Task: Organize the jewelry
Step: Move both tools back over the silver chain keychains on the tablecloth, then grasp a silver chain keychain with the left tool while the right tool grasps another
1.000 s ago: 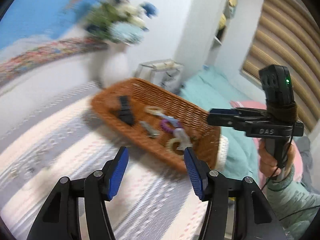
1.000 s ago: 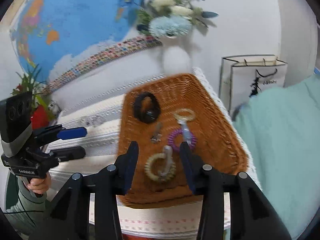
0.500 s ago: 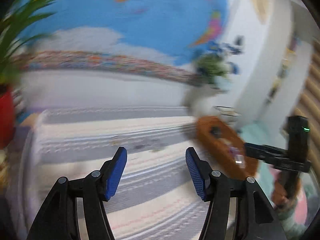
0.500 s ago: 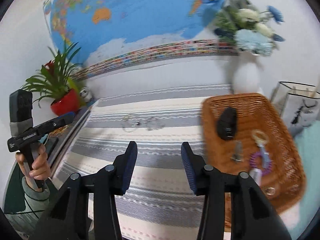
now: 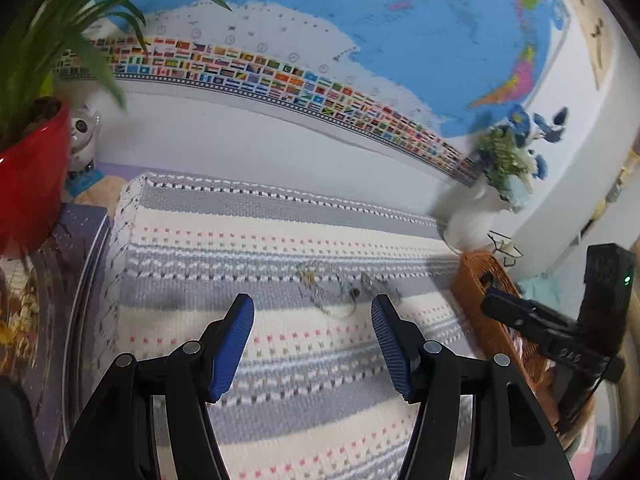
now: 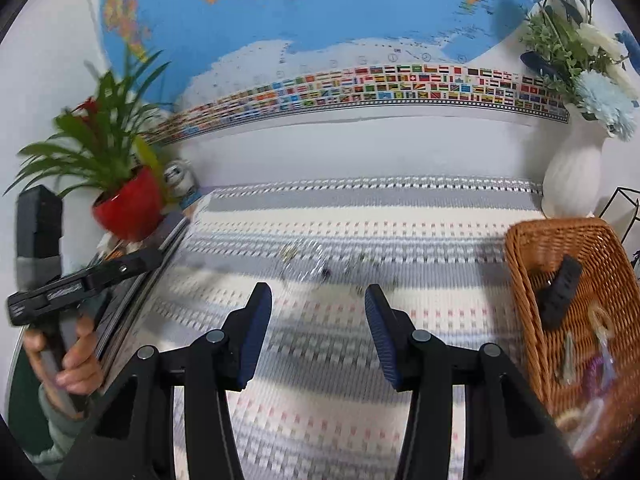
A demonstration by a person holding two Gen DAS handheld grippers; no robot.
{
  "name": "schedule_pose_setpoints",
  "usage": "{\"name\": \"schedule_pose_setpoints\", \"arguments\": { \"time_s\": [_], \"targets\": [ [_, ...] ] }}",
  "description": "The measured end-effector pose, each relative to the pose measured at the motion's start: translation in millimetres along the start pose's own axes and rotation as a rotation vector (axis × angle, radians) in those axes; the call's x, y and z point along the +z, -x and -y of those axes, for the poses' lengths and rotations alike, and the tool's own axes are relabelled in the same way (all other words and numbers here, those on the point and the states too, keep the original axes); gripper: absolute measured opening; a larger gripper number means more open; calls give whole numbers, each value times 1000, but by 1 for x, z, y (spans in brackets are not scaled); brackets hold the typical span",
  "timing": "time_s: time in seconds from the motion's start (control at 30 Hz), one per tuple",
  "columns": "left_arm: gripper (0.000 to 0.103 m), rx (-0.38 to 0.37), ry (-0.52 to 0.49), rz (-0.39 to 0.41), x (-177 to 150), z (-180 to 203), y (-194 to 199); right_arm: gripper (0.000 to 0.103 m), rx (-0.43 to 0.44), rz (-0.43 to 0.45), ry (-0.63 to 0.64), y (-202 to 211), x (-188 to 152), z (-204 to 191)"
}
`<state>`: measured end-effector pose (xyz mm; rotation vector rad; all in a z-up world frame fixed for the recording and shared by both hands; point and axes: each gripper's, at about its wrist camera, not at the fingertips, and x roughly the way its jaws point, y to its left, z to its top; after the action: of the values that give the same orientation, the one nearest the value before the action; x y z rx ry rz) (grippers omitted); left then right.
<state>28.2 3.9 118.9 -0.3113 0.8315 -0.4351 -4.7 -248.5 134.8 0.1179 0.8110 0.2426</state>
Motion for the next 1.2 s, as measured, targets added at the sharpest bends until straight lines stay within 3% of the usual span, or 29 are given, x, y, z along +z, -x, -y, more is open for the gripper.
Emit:
{"name": "schedule_pose_setpoints", "arguments": {
  "time_s": [0.17, 0.37, 0.43, 0.5, 0.63, 0.83, 1.07, 1.2],
  "targets": [
    [62, 7, -43, -20, 29, 20, -30, 52, -34, -15, -47, -44, 31, 23],
    [62, 42, -102, -53, 43, 25, -99, 52, -71, -14, -78, -84, 49, 58],
    [59, 25, -96, -80, 36, 17, -119, 52, -75, -14, -93, -95, 44, 71],
    [50, 71, -102, -141, 30, 12, -134, 52, -85, -54, -103, -105, 39, 80],
    [49, 67, -77, -149, 26, 6, -141, 52, -15, -102, -181, -111, 32, 98],
    [49, 58, -37, -134, 21, -3, -139, 47, -67, -85, -115, -103, 31, 87],
    [49, 69, -49, -136, 15, 6, -144, 35, -63, -202, -63, -125, 18, 75],
    [49, 70, -33, -140, 16, 5, -146, 32, -78, -221, -51, -132, 15, 74]
  ]
}}
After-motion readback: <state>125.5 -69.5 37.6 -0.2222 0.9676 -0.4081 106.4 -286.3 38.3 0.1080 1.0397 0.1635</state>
